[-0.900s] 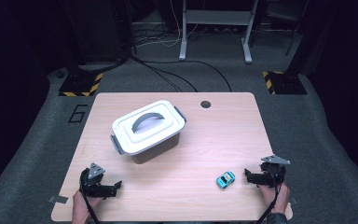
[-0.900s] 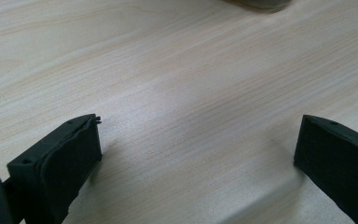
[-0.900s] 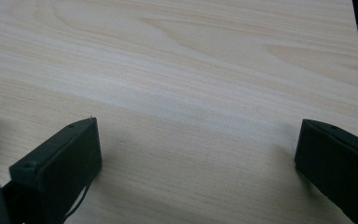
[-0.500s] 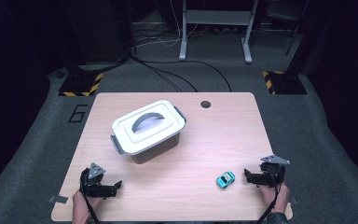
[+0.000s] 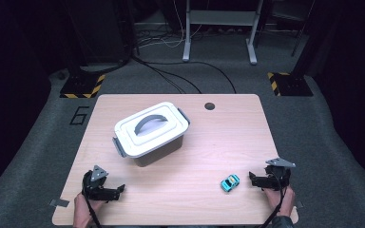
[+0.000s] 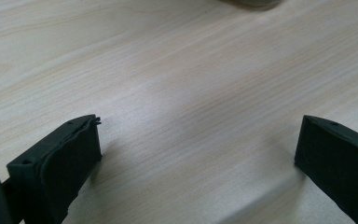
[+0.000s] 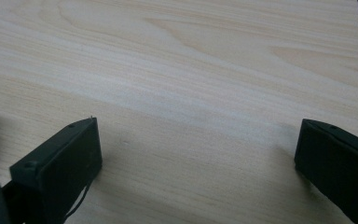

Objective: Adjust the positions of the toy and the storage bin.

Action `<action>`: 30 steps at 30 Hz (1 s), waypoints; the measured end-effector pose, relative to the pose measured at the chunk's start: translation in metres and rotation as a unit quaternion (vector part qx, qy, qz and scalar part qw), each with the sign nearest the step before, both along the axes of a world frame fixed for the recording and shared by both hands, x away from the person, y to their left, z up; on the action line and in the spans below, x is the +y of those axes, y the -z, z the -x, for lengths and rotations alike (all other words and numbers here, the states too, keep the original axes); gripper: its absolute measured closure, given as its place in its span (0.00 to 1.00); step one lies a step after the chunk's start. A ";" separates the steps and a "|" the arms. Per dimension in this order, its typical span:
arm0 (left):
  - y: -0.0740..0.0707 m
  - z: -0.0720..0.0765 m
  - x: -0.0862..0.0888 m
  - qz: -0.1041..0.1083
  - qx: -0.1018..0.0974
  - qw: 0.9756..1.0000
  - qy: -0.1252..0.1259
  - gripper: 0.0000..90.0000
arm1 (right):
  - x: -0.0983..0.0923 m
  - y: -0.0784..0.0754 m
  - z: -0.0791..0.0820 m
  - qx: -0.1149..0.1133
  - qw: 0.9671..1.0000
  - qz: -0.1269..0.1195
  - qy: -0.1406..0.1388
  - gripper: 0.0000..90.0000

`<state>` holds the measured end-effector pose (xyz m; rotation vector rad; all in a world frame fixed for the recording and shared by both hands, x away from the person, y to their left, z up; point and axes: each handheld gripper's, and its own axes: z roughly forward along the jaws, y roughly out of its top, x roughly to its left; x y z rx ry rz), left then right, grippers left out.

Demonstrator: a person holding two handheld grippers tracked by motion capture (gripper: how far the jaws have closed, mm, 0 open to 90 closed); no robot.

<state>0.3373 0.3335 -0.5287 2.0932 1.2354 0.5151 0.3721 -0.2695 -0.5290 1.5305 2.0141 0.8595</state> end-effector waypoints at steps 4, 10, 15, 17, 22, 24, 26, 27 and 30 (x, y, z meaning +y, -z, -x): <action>-0.004 0.000 -0.002 -0.004 -0.004 1.000 0.008 0.00 | 0.000 0.000 0.000 0.000 1.000 0.000 0.000 0.00; -0.017 -0.001 0.000 0.013 -0.011 1.000 0.015 0.00 | 0.000 0.000 0.000 -0.001 1.000 0.000 0.001 0.00; -0.027 -0.002 -0.001 0.020 -0.015 0.999 0.023 0.00 | 0.000 0.000 0.000 0.000 1.000 0.001 0.001 0.00; -0.031 -0.003 -0.001 0.020 -0.016 0.999 0.027 0.00 | 0.000 0.000 0.000 0.000 1.000 0.001 0.002 0.01; -0.041 -0.005 -0.003 0.017 -0.020 0.999 0.036 0.00 | 0.000 0.000 0.000 0.000 1.000 0.001 0.002 0.01; -0.045 -0.006 -0.004 0.018 -0.021 0.999 0.039 0.00 | 0.000 0.000 0.000 0.000 1.000 0.001 0.002 0.01; -0.049 -0.008 -0.006 0.016 -0.024 0.999 0.042 0.00 | 0.000 0.000 0.000 0.000 1.000 0.001 0.002 0.01; -0.051 -0.008 -0.007 0.016 -0.026 0.999 0.042 0.00 | 0.000 0.000 0.000 -0.001 1.000 0.001 0.001 0.01; -0.057 -0.010 -0.009 0.014 -0.030 0.998 0.049 0.00 | -0.001 0.000 0.000 -0.001 1.000 0.002 0.001 0.01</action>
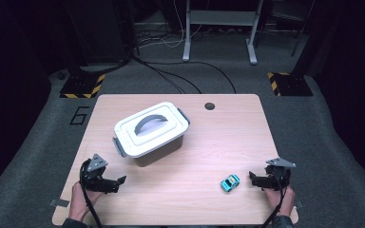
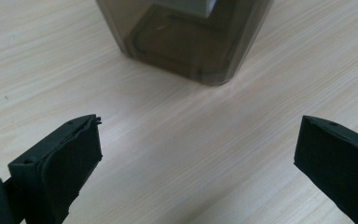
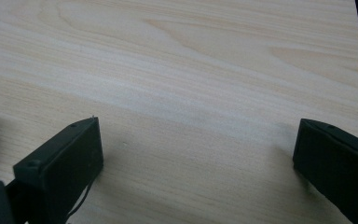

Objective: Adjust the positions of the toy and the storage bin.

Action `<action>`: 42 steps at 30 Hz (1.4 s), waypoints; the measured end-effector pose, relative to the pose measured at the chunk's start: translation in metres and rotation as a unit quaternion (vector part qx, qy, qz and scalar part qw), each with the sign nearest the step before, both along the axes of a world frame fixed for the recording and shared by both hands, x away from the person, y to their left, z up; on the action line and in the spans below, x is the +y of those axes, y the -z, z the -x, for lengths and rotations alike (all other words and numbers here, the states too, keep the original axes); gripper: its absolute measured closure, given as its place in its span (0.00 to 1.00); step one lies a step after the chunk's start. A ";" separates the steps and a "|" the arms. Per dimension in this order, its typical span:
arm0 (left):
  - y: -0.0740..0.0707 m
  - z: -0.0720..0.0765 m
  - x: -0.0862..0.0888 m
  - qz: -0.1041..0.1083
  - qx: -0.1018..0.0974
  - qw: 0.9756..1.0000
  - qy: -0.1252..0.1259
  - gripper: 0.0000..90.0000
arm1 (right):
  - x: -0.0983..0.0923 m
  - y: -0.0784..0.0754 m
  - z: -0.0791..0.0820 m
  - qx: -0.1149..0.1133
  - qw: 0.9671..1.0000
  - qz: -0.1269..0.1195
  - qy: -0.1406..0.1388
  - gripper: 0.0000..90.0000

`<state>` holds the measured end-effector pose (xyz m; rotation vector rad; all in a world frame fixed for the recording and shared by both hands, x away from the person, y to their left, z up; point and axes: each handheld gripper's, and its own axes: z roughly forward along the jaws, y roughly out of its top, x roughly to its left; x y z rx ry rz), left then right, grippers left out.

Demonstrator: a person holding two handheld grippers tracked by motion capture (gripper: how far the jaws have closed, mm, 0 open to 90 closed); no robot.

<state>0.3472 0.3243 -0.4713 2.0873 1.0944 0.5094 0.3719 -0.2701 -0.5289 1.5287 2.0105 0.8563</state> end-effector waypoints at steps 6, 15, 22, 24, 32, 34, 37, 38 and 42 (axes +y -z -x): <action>-0.015 -0.003 -0.002 0.002 -0.010 1.000 0.009 0.01 | 0.000 0.000 0.000 0.000 1.000 0.000 0.000 0.01; -0.039 -0.009 -0.006 0.002 -0.022 1.000 0.018 0.01 | 0.000 0.000 0.000 0.000 1.000 0.000 0.000 0.01; -0.058 -0.016 -0.011 0.005 -0.035 0.999 0.028 0.00 | 0.000 0.000 0.000 0.000 1.000 0.000 0.000 0.01; -0.064 -0.018 -0.012 0.007 -0.039 0.999 0.031 0.00 | 0.000 0.000 0.000 0.000 1.000 0.000 0.000 0.01; -0.078 -0.035 -0.018 0.025 -0.042 0.998 0.044 0.00 | 0.000 0.000 0.000 0.000 1.000 0.000 -0.001 0.02; -0.082 -0.041 -0.021 0.027 -0.044 0.998 0.048 0.00 | 0.000 0.000 0.000 -0.001 1.000 -0.002 0.000 0.02; -0.086 -0.051 -0.024 0.030 -0.043 0.997 0.053 0.00 | 0.000 0.000 0.000 -0.001 1.000 -0.001 -0.001 0.02; -0.088 -0.054 -0.025 0.029 -0.043 0.997 0.055 0.00 | 0.000 0.000 0.000 -0.001 1.000 -0.001 -0.001 0.02; -0.091 -0.067 -0.032 0.030 -0.038 0.997 0.059 0.00 | 0.000 0.000 0.000 -0.001 1.000 -0.003 0.000 0.02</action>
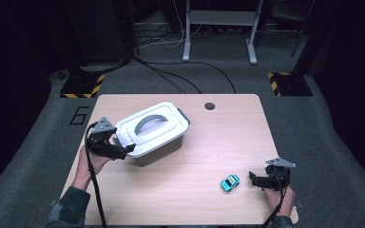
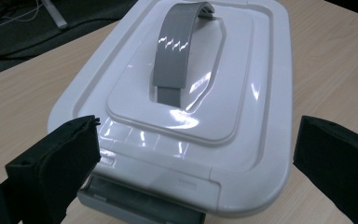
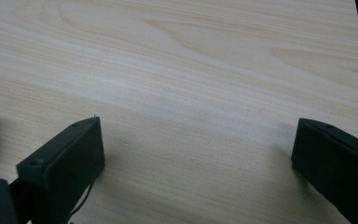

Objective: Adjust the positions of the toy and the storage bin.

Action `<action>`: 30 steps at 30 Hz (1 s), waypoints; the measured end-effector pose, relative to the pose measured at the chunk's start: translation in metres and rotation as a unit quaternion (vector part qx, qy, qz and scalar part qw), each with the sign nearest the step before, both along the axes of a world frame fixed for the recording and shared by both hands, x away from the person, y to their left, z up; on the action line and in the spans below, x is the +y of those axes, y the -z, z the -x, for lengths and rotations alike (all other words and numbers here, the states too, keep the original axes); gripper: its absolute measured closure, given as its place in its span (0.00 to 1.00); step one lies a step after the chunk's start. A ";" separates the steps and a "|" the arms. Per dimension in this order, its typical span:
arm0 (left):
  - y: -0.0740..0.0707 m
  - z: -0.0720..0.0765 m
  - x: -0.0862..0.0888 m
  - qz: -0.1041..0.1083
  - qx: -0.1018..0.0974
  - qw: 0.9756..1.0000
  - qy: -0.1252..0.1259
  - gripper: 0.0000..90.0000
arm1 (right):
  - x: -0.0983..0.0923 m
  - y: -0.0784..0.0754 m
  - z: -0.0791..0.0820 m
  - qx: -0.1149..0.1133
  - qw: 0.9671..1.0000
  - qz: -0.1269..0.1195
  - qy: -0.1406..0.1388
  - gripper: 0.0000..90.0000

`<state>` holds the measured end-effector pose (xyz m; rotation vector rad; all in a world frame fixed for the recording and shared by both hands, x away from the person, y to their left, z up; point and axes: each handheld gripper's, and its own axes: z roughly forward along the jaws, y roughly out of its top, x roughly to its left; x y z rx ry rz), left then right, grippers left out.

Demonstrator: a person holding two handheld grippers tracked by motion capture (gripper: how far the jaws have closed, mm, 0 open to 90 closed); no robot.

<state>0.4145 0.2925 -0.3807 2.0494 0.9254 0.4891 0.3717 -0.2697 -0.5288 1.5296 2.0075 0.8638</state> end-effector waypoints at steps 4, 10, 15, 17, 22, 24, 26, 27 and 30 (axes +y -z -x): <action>-0.001 -0.010 -0.007 -0.010 0.002 1.000 0.007 0.00 | 0.000 0.000 0.000 0.000 1.000 0.002 -0.002 0.02; -0.002 -0.025 -0.014 -0.014 0.010 1.000 0.009 0.00 | 0.000 0.000 0.000 0.000 1.000 0.002 -0.001 0.02; 0.000 -0.037 -0.019 -0.024 0.017 1.000 0.009 0.00 | 0.000 0.000 0.000 0.000 1.000 0.002 -0.002 0.02; 0.001 -0.041 -0.021 -0.024 0.023 0.999 0.013 0.00 | 0.000 0.000 0.000 0.000 1.000 0.002 -0.002 0.03; 0.004 -0.052 -0.027 -0.038 0.031 0.998 0.025 0.02 | 0.000 0.000 0.001 -0.002 1.000 0.003 -0.003 0.03; 0.005 -0.056 -0.028 -0.037 0.032 0.998 0.034 0.13 | 0.000 0.000 0.001 -0.002 1.000 0.003 -0.003 0.03; 0.004 -0.060 -0.030 -0.036 0.030 0.998 0.035 0.19 | 0.000 0.000 0.001 -0.002 1.000 0.003 -0.003 0.03; 0.003 -0.061 -0.030 -0.034 0.029 0.998 0.038 0.21 | 0.000 0.000 0.001 -0.002 1.000 0.003 -0.003 0.04; 0.001 -0.065 -0.033 -0.036 0.020 0.998 0.037 0.35 | 0.000 0.000 0.001 -0.002 1.000 0.002 -0.002 0.04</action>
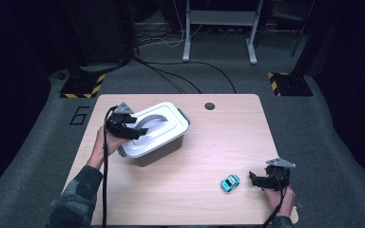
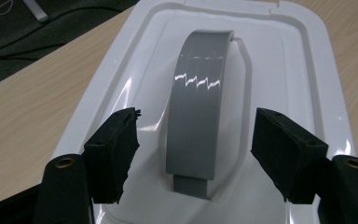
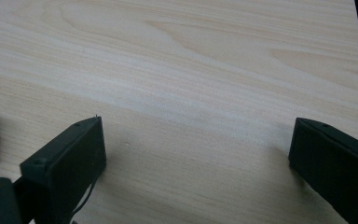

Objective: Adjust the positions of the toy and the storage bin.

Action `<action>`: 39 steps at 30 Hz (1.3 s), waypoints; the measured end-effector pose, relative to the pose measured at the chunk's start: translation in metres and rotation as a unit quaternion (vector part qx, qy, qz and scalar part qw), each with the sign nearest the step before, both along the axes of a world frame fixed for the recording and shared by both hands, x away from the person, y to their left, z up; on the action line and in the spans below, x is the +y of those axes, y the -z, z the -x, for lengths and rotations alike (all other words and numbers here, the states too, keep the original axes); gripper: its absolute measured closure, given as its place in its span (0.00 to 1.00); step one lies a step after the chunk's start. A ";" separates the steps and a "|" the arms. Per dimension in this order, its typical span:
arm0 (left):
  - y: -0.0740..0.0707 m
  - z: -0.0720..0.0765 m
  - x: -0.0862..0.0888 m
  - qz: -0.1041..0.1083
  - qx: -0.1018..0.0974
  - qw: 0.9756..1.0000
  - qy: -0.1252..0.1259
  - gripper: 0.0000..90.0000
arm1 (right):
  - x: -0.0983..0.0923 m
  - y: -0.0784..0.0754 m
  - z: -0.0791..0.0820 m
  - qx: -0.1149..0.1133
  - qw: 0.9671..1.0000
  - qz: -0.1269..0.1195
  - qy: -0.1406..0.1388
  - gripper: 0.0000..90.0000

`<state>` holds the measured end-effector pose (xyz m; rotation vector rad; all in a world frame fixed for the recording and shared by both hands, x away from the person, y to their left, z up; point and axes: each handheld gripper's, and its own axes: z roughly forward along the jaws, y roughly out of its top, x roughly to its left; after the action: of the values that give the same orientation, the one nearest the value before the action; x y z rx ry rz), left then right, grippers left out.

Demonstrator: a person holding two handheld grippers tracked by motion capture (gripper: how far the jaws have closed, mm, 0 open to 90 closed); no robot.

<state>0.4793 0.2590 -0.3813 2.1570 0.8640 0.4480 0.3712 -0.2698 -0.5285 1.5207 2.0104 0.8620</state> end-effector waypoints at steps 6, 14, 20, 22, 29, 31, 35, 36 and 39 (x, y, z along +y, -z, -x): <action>0.004 -0.003 -0.008 -0.014 -0.001 1.000 0.006 0.53 | 0.000 0.000 0.000 0.000 1.000 0.000 0.000 0.04; 0.005 -0.004 -0.012 -0.019 -0.008 1.000 -0.006 0.74 | 0.000 0.000 0.000 -0.001 1.000 0.000 0.000 0.04; 0.003 -0.001 -0.016 -0.025 -0.002 1.000 -0.010 0.75 | 0.000 0.000 0.000 -0.001 1.000 0.000 0.001 0.04; 0.003 0.000 -0.017 -0.022 -0.001 1.000 -0.012 0.75 | 0.000 0.000 0.000 -0.001 1.000 0.000 0.001 0.04; 0.002 0.007 -0.024 -0.019 0.010 0.999 -0.025 0.75 | 0.000 0.000 0.000 -0.001 1.000 0.000 0.001 0.04; 0.002 0.008 -0.027 -0.017 0.011 0.999 -0.027 0.75 | 0.000 0.000 0.000 -0.001 1.000 0.000 0.001 0.04; 0.002 0.012 -0.032 -0.016 0.015 0.999 -0.027 0.75 | 0.000 0.000 0.000 -0.002 1.000 0.000 0.001 0.04; 0.001 0.013 -0.033 -0.015 0.016 0.999 -0.027 0.75 | 0.000 0.000 0.000 -0.001 1.000 0.000 0.001 0.04; 0.001 0.016 -0.037 -0.010 0.020 0.999 -0.031 0.75 | 0.000 0.000 0.000 -0.001 1.000 0.000 0.001 0.04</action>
<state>0.4632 0.2220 -0.3820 2.1679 0.9552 0.4476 0.3711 -0.2700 -0.5285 1.5212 2.0063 0.8632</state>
